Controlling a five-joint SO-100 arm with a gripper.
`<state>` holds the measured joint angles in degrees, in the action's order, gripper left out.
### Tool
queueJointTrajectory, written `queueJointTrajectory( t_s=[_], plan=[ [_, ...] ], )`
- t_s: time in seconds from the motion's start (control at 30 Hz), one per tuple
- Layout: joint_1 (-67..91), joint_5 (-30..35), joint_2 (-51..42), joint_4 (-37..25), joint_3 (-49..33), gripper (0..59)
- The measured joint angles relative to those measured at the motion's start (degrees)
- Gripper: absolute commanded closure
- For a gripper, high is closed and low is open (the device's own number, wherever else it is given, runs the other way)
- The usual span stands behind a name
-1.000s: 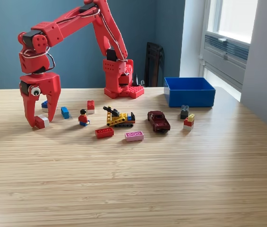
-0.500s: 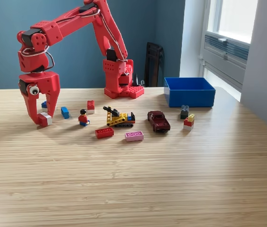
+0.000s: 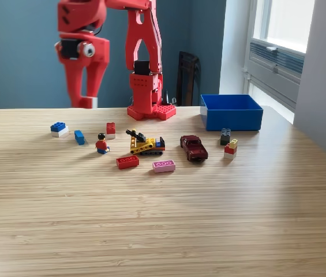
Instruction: Grasp a lego block and put it in the bin.
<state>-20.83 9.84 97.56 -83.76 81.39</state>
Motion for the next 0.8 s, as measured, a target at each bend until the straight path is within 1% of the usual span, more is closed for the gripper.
queueJointTrajectory(
  t_s=[0.13,0.2,0.33,0.53,0.6,0.8],
  plan=[
    [14.2,3.2,6.9,-4.1,3.3,58.6],
    [21.9,5.2,8.6,-5.6,5.1,58.6],
    [36.7,9.3,9.8,-7.4,8.3,58.6],
    [57.9,14.6,9.8,-9.2,10.4,58.6],
    [64.5,15.6,9.8,-9.5,11.2,58.6],
    [80.0,14.7,9.8,-9.7,15.0,58.6]
  ],
)
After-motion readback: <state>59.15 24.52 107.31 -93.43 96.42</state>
